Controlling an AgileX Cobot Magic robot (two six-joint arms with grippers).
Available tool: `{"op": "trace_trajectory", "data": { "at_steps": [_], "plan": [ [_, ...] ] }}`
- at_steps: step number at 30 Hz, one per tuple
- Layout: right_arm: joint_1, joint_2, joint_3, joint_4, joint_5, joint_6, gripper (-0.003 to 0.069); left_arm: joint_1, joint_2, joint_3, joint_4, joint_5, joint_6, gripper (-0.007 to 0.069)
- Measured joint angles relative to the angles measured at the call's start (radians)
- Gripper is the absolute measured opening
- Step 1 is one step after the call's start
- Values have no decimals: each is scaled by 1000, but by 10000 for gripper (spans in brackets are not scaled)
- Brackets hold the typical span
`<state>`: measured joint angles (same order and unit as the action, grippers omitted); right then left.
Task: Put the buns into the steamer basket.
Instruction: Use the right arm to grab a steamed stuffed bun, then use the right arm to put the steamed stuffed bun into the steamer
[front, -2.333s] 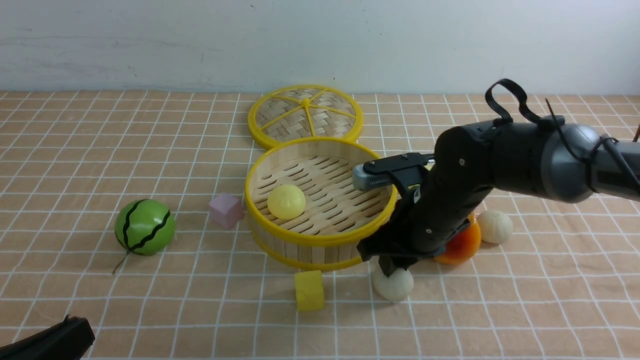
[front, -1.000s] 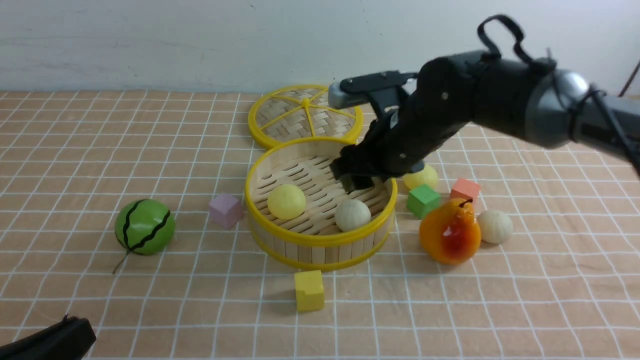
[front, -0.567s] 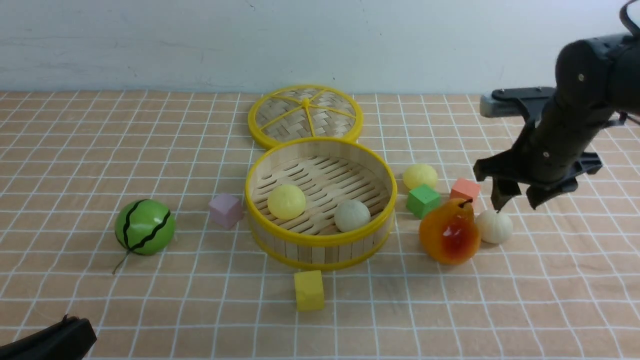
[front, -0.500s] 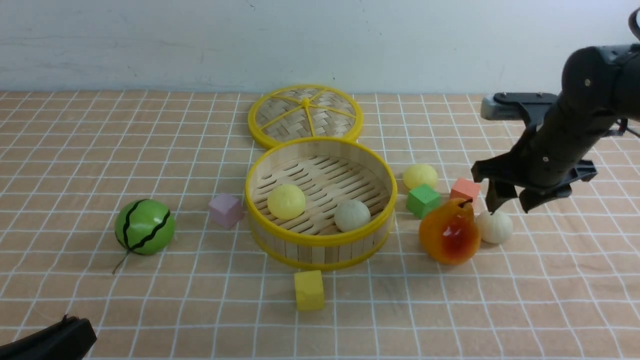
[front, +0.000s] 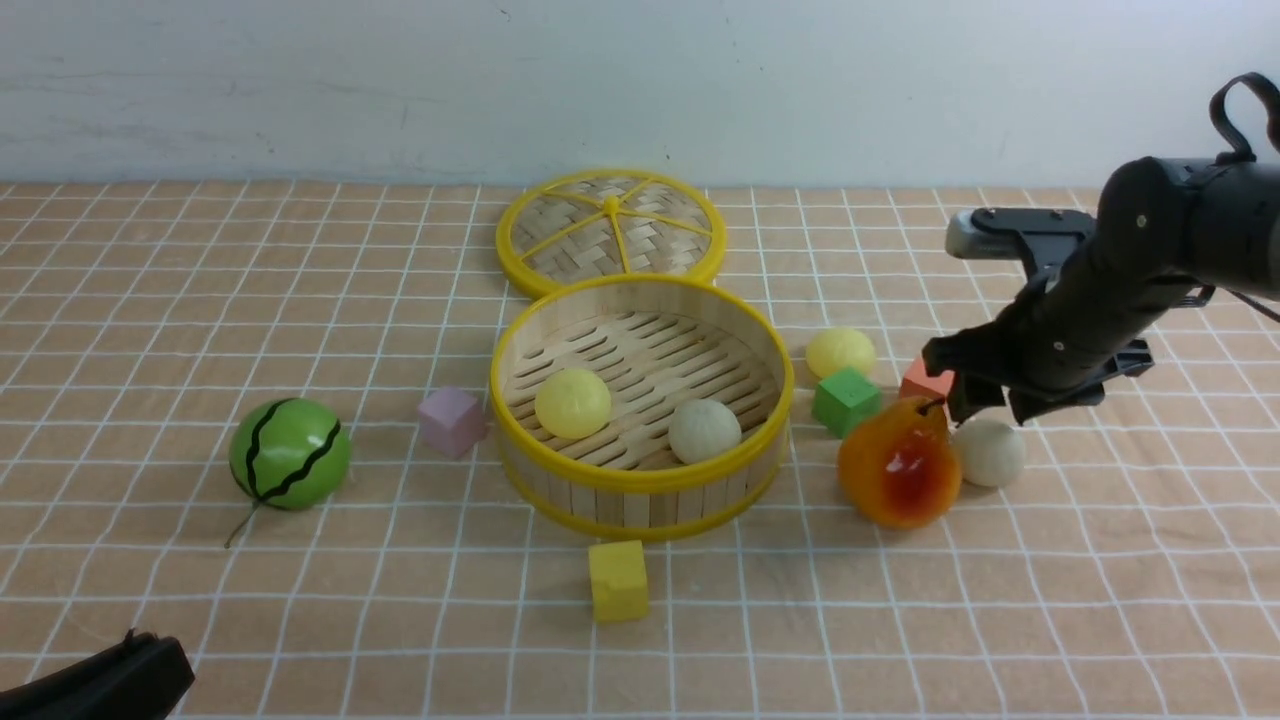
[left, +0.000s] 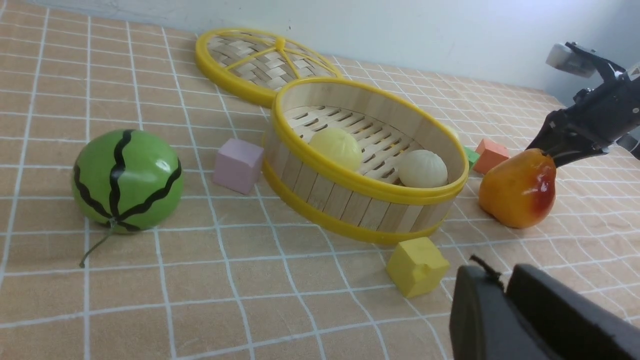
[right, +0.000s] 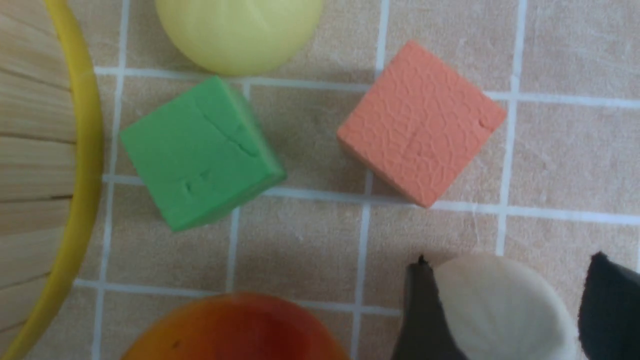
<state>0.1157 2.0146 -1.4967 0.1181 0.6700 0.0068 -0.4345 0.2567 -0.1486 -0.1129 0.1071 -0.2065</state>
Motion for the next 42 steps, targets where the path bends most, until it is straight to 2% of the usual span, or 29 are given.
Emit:
{"op": "trace_trajectory", "data": {
  "at_steps": [6,8,15,19,20,21,23,28,32,35,37,42],
  "plan": [
    [-1,13,0,0,-5,0,355,0,0,0,0,0,0,82],
    [-2,19,0,0,-5,0,297,0,0,0,0,0,0,85],
    [-5,22,0,-1,-1,-7,182,0,0,0,0,0,0,89],
    [-5,22,0,-10,7,-7,85,0,0,0,0,0,0,90],
    [-5,22,0,-10,7,-7,79,0,0,0,0,0,0,90],
    [-5,14,0,-16,21,-24,34,0,0,0,0,0,0,91],
    [-5,-5,0,-18,44,-28,9,0,0,0,0,0,0,92],
    [13,-103,-22,-10,105,-40,6,0,0,0,0,0,0,96],
    [87,-164,-83,76,106,-90,6,0,0,0,0,0,0,103],
    [139,-163,-109,121,82,-129,8,0,0,0,0,0,0,104],
    [207,-130,-138,158,30,-159,11,0,0,0,0,0,0,109],
    [260,-36,-165,173,-90,-166,15,0,0,0,0,0,0,111]
  ]
}}
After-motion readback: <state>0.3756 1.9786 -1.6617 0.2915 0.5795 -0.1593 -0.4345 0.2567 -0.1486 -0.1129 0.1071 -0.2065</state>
